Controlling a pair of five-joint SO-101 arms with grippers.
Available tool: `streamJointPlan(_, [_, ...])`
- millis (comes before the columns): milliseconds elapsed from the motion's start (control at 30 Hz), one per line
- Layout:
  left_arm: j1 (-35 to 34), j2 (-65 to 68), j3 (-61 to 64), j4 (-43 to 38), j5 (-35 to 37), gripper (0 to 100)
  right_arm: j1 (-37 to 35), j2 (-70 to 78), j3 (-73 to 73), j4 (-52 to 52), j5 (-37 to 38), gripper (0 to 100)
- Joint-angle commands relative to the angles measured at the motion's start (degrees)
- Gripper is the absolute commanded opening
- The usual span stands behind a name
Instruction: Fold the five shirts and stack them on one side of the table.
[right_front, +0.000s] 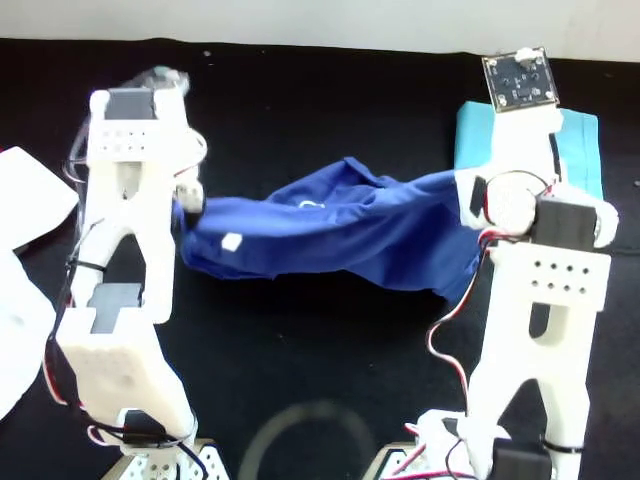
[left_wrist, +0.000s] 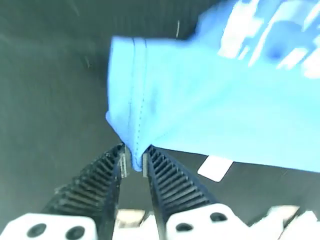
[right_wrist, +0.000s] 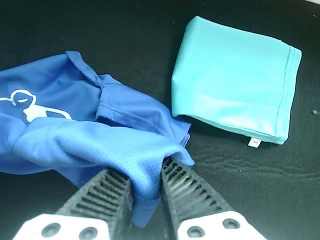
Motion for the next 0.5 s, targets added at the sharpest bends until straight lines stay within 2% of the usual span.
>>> streamJointPlan(0, [1.2, -0.5, 8.8, 1.0, -4.0, 1, -0.4, -3.1, -0.1, 1.0, 0.4, 0.5])
streamJointPlan(167, [1.1, -0.5, 15.3, -3.5, -4.7, 2, -0.6, -3.2, 0.8, 0.5, 0.4, 0.5])
streamJointPlan(367, [0.8, -1.0, 14.7, -3.3, -4.7, 20, -0.6, -3.7, 6.6, -1.5, 0.4, 0.5])
streamJointPlan(467, [-0.2, -0.4, 13.1, -4.4, -4.7, 20, -0.6, -3.8, 7.7, -1.9, 0.4, 0.5])
